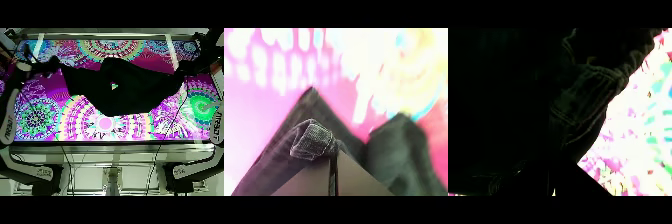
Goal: Fold the clothes and pants, and hang the long-sleeved shirts on hangers.
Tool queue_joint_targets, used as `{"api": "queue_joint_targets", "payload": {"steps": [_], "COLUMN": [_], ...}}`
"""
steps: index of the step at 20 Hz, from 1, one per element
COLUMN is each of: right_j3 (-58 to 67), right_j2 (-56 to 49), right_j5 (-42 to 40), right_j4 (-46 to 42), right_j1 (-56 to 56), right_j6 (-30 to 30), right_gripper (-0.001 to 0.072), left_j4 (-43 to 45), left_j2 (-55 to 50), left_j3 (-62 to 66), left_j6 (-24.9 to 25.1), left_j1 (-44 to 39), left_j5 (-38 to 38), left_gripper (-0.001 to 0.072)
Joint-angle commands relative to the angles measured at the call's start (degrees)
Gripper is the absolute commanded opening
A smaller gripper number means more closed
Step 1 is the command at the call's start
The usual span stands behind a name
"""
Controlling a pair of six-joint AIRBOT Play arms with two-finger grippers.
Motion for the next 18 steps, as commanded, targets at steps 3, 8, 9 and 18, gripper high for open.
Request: {"api": "queue_joint_targets", "payload": {"steps": [3,8,9,18], "right_j3": [6.51,9.46,9.44,1.55], "right_j2": [-3.43,-0.04,0.70,2.84], "right_j5": [-16.15,-21.46,-20.24,-0.22], "right_j4": [7.80,18.27,20.61,14.40], "right_j1": [-3.93,-13.22,-15.28,-23.82], "right_j6": [-0.68,-0.48,-0.48,0.66], "right_gripper": [0.0021,0.0021,0.0021,0.0022], "left_j4": [-0.17,-0.20,-0.17,5.40], "left_j2": [3.41,3.50,3.54,3.65], "left_j3": [16.28,25.46,25.86,25.88], "left_j6": [-6.25,-6.34,-6.34,-6.16], "left_j1": [14.36,22.45,23.47,26.77], "left_j5": [-13.55,-26.36,-28.89,-50.07], "left_gripper": [0.0032,0.0032,0.0032,0.0032]}}
